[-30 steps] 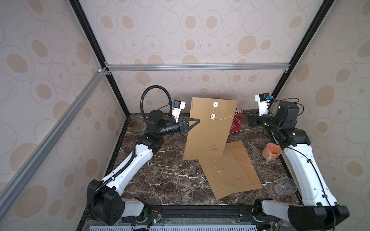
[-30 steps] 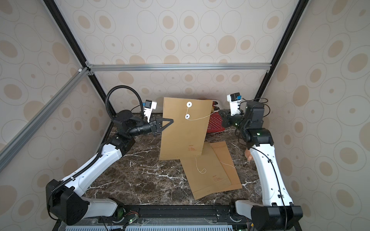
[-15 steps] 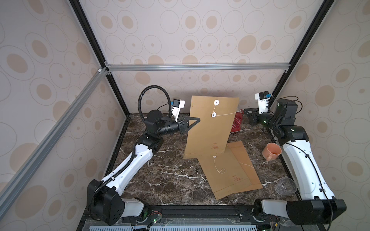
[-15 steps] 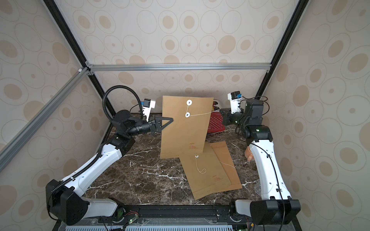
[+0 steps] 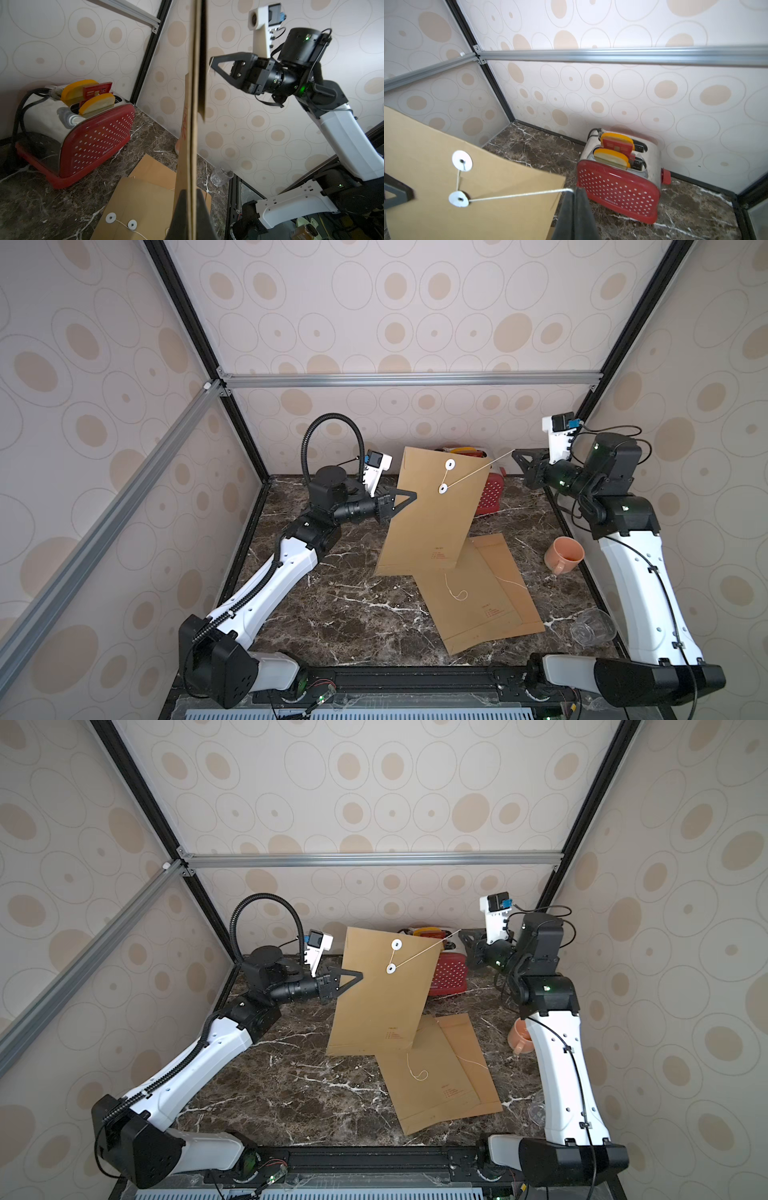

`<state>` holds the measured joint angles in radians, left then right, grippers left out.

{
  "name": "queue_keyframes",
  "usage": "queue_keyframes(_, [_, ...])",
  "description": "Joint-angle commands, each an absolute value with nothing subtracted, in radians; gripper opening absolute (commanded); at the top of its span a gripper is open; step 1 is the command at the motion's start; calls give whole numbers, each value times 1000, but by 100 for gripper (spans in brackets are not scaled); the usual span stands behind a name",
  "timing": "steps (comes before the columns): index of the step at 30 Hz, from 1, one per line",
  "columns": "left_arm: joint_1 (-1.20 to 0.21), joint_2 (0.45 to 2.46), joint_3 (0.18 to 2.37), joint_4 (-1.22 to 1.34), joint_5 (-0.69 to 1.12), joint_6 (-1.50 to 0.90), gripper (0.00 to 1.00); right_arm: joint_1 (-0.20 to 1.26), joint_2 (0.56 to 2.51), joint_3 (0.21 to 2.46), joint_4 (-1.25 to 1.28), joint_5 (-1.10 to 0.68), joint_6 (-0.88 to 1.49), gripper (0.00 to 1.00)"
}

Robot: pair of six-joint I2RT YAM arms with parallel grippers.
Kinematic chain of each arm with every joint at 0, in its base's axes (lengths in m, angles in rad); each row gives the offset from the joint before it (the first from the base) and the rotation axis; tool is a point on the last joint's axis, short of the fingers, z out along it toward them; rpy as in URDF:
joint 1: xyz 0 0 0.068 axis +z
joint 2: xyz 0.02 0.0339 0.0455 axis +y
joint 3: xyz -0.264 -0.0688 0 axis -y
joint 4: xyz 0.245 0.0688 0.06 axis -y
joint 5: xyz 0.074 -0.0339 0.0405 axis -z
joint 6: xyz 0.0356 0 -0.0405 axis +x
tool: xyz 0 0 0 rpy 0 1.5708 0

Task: Close the mouth of the file bag
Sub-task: Close the file bag.

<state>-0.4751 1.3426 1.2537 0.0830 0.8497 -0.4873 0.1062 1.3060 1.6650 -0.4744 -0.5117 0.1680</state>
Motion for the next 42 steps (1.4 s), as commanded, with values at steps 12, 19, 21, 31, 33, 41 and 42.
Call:
queue_keyframes(12, [-496,1336,1323,23,857,-417,0,250,1525,1957,-535,-517,152,0])
queue_keyframes(19, [-503,1350,1328,23,862,-426,0,370,1570,2019,-535,-461,127,0])
queue_keyframes(21, [-505,1353,1329,23,865,-428,0,388,1593,2058,-549,-459,126,0])
queue_keyframes(31, [-508,1356,1332,18,870,-428,0,484,1651,2152,-602,-439,76,0])
queue_keyframes(33, [-510,1358,1332,18,870,-428,0,505,1665,2180,-632,-428,58,0])
queue_keyframes(41, [-511,1365,1334,18,873,-433,0,564,1684,2223,-652,-402,24,0])
queue_keyframes(42, [-511,1365,1335,19,873,-433,0,570,1688,2231,-659,-402,22,0])
